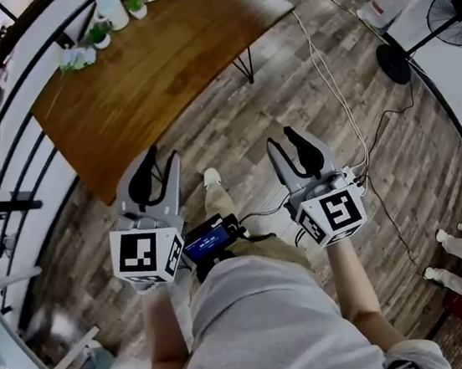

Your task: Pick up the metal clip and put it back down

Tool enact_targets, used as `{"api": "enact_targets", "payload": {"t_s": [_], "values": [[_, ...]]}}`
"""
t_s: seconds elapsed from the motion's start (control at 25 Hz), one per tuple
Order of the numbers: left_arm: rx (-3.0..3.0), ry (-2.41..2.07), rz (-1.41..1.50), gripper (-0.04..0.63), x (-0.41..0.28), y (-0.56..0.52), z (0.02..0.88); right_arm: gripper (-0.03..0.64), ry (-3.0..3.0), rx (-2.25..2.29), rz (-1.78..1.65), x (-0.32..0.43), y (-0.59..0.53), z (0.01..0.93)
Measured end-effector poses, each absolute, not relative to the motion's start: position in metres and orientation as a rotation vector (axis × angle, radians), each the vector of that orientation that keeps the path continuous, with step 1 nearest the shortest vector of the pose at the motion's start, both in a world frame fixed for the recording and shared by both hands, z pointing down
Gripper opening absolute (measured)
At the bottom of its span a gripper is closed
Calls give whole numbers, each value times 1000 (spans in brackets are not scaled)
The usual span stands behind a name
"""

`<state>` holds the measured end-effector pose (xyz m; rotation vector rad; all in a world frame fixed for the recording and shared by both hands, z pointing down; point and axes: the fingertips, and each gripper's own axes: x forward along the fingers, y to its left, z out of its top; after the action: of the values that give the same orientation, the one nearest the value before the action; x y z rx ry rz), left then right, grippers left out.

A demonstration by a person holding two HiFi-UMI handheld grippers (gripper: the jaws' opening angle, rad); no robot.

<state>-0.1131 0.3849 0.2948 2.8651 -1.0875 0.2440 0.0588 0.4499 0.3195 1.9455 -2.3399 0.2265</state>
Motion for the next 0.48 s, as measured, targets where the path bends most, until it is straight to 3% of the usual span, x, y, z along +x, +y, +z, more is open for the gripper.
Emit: {"api": "enact_targets", "payload": {"t_s": [0.48], "values": [[2876, -988, 279, 133, -90, 255, 289, 141, -2270, 1969, 260, 74, 331, 317]]}}
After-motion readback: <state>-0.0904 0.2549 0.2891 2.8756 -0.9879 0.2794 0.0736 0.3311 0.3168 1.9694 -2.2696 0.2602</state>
